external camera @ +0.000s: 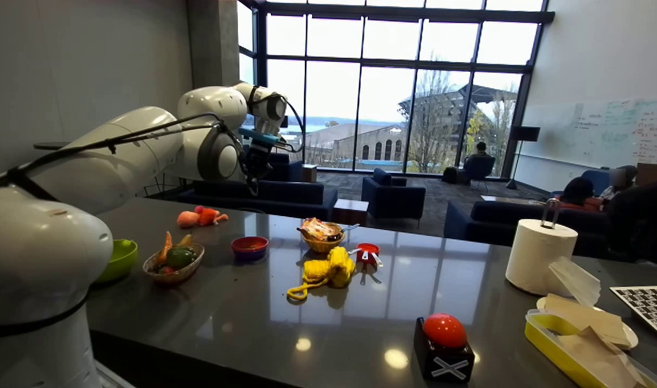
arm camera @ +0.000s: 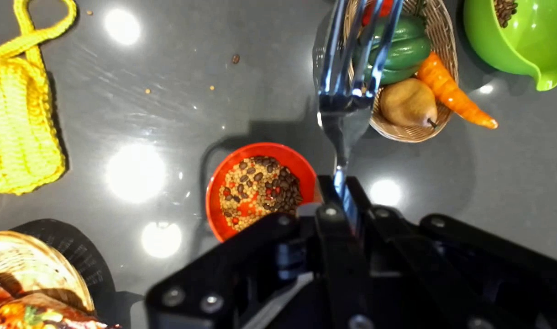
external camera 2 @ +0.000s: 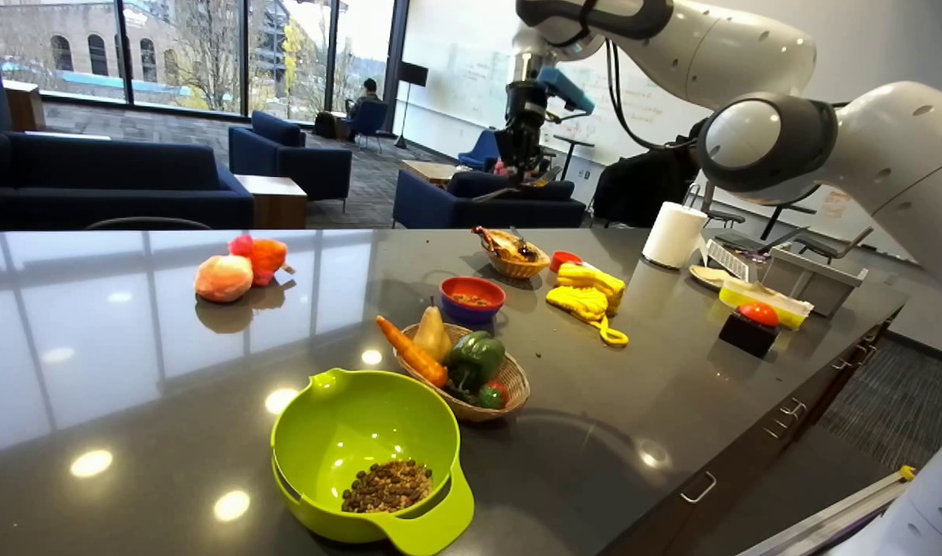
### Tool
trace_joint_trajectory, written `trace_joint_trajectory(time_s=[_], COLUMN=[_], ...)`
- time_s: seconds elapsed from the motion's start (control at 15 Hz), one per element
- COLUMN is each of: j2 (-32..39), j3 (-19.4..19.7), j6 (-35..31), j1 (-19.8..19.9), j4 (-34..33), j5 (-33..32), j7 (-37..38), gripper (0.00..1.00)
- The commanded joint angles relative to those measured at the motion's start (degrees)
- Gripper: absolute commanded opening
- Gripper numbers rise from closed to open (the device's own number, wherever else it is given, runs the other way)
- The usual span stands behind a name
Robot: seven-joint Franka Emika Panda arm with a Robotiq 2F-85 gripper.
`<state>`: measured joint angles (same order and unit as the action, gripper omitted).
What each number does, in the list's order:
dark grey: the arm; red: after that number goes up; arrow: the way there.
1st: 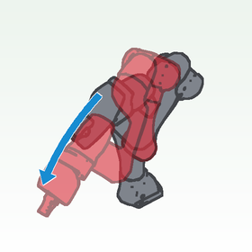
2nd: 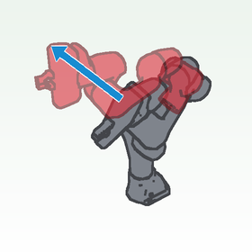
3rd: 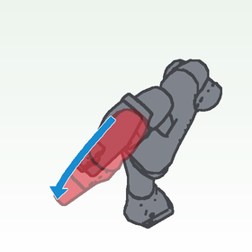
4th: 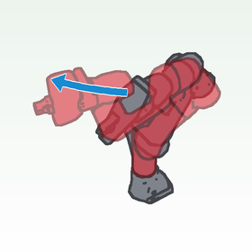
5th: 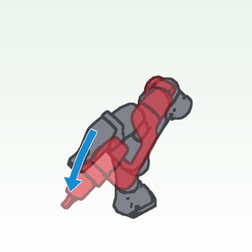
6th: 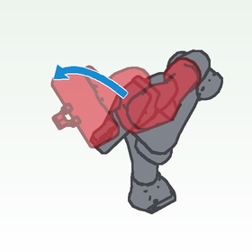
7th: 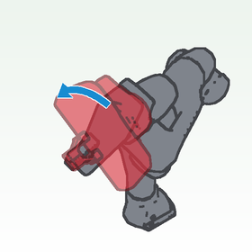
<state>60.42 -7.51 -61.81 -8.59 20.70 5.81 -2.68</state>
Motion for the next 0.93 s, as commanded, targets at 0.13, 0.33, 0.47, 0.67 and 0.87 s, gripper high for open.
trace_joint_trajectory(time_s=[0.13,0.33,0.47,0.67,0.87], j2=[-1.9,-1.9,-1.9,-1.8,-1.5], j3=[1.6,3.8,5.7,8.2,10.0], j6=[0.6,-2.1,-4.6,-9.1,-14.2], j1=[-0.4,-1.8,-2.9,-4.7,-6.1], j4=[1.3,0.7,0.5,0.2,0.0], j5=[-0.5,-3.3,-6.3,-10.3,-12.8], j7=[6.3,7.7,7.2,6.8,8.1], gripper=[0.02,0.02,0.02,0.02,0.02])
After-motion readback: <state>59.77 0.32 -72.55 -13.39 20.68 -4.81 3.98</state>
